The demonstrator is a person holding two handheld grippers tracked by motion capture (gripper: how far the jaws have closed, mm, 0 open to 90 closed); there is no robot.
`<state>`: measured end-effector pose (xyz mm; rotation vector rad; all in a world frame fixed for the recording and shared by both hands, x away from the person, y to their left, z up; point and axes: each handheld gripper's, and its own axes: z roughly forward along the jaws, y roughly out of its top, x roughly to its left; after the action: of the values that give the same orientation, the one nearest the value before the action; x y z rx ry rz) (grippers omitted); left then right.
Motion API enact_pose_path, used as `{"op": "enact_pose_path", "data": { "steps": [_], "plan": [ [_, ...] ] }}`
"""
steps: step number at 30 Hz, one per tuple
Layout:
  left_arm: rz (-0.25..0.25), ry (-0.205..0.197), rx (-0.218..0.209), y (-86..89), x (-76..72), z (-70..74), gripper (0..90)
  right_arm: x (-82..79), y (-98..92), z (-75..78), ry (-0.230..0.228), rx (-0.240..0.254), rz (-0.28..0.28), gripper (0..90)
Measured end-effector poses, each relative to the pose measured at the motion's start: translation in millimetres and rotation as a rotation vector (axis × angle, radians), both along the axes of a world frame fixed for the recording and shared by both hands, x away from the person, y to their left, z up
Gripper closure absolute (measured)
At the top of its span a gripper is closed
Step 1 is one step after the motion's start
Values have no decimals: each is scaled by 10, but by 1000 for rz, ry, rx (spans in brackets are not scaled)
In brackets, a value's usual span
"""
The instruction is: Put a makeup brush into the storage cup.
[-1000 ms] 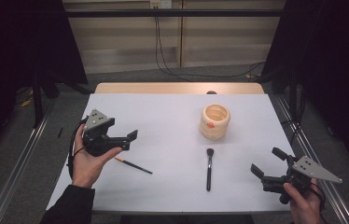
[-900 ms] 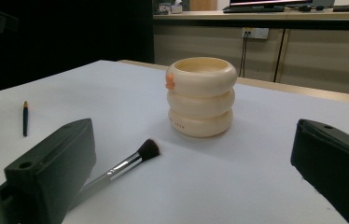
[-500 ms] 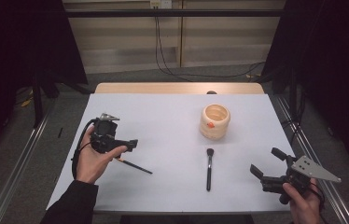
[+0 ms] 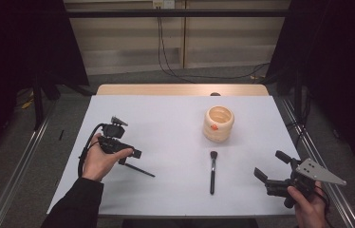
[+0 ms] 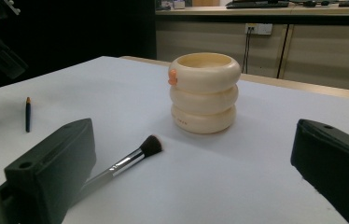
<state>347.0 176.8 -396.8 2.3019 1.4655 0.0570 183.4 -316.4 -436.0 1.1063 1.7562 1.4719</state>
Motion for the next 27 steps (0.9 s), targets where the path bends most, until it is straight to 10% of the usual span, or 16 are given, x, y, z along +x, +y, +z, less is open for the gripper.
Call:
{"op": "enact_pose_path", "data": {
  "steps": [4,27],
  "plan": [
    [41,75,32,-4,66,-60,47,4,2,-1,-2,-2,-2,0],
    [158,212,53,-56,94,-274,124,-4,2,-1,1,-2,1,0]
  ]
}}
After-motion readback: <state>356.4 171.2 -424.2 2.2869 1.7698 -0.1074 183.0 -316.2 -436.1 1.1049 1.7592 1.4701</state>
